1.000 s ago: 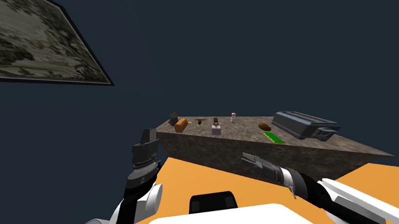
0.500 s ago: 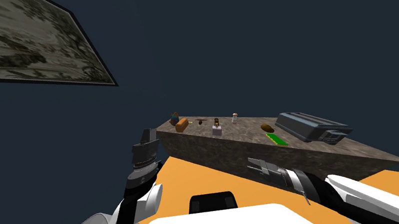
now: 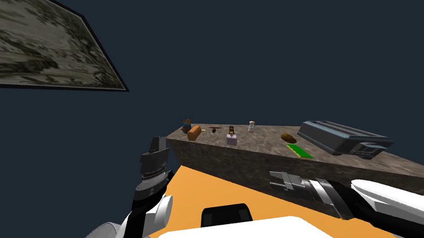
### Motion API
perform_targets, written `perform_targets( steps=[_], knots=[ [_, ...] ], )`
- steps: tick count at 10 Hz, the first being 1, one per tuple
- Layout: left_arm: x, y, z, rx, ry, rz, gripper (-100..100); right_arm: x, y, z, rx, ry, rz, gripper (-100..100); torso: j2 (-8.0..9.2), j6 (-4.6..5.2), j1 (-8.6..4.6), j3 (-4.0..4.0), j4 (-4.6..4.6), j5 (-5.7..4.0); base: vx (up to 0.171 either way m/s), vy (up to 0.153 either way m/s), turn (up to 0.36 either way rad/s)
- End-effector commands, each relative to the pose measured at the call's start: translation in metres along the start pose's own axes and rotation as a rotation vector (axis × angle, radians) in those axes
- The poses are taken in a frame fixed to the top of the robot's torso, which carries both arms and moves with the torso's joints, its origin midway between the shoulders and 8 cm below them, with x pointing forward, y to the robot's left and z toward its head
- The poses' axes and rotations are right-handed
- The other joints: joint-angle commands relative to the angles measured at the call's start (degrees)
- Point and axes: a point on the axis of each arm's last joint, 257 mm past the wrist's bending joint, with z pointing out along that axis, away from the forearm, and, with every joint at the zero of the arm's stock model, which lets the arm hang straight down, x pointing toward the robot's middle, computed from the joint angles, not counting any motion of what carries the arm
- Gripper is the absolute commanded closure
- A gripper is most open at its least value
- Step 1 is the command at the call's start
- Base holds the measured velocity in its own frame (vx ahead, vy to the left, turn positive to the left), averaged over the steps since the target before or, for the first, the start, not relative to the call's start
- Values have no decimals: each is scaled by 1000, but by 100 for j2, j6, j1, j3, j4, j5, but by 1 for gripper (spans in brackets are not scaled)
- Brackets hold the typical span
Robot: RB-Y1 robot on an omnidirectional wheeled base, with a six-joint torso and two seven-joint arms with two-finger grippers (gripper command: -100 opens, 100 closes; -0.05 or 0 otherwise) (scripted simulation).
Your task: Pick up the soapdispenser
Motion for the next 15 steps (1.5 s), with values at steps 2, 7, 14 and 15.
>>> perform_targets(
  steps=[2,7,14,15],
  knots=[
    [0,0,0,0,0,0,0,13,-14,-15,21,99,-34,-100,-4,-2,0,-2,-1,0,43,-24,87],
    [0,0,0,0,0,0,0,31,-39,-45,61,265,-97,-100,-8,-2,10,-5,-2,2,44,-8,73],
    [0,0,0,0,0,0,0,42,-82,-102,140,520,-197,-100,-18,1,14,-11,-5,2,72,-6,104],
    [0,0,0,0,0,0,0,40,-83,-105,142,534,-207,-100,-22,-2,18,-13,-5,4,68,17,78]
  ],
)
